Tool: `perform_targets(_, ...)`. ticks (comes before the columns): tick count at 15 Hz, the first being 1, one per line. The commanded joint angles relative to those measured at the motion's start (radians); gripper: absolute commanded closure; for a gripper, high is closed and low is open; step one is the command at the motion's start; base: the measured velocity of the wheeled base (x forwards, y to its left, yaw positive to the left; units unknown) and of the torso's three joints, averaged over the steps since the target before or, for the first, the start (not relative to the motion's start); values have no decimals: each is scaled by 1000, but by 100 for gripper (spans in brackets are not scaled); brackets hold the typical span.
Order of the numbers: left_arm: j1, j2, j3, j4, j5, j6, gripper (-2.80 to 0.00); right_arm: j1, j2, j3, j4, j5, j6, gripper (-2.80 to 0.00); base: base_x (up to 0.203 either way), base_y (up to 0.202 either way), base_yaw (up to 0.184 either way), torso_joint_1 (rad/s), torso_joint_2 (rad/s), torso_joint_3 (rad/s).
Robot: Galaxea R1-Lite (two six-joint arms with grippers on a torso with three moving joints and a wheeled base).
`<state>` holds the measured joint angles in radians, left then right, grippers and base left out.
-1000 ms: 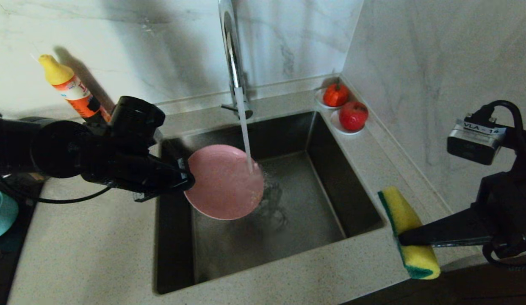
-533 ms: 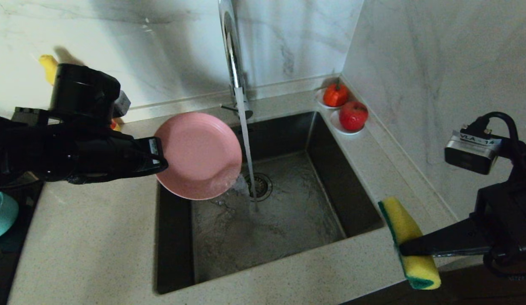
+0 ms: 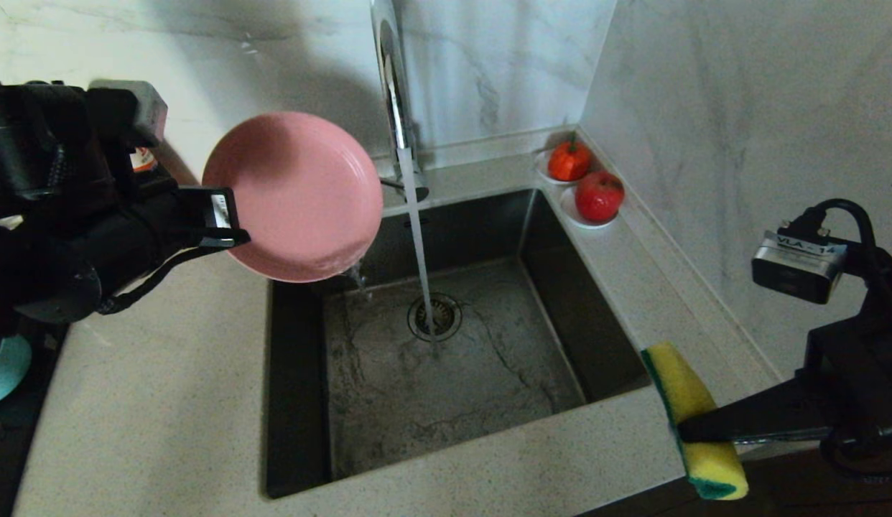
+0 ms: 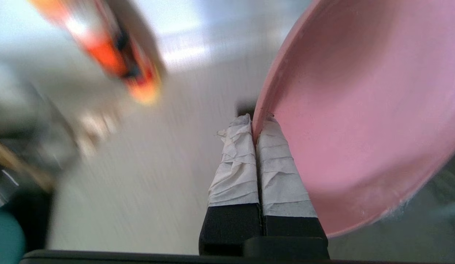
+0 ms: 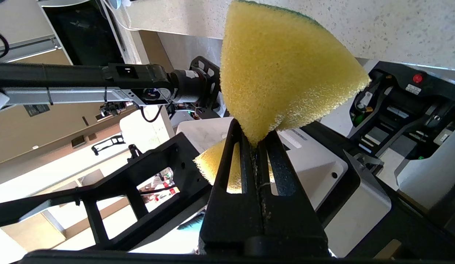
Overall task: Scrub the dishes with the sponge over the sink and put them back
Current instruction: Wash the plate, then wipe the plate
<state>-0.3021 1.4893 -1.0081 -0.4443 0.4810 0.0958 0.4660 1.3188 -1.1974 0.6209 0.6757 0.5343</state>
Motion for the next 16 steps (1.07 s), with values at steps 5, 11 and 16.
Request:
perform_targets(5,-6,-39,128,-496,-13,297,0,2,17,-4,3,5,1,0,0,0,0,0,0,0)
perform_targets(11,-6,-94,179,-509,-110,339,0,35,35,-13,7,44,4,0,0,0,0,0,0,0)
perform_targets(16,-6,-288,279,-197,-235,350,0,107,68,-31,13,110,4,0,0,0,0,0,0,0)
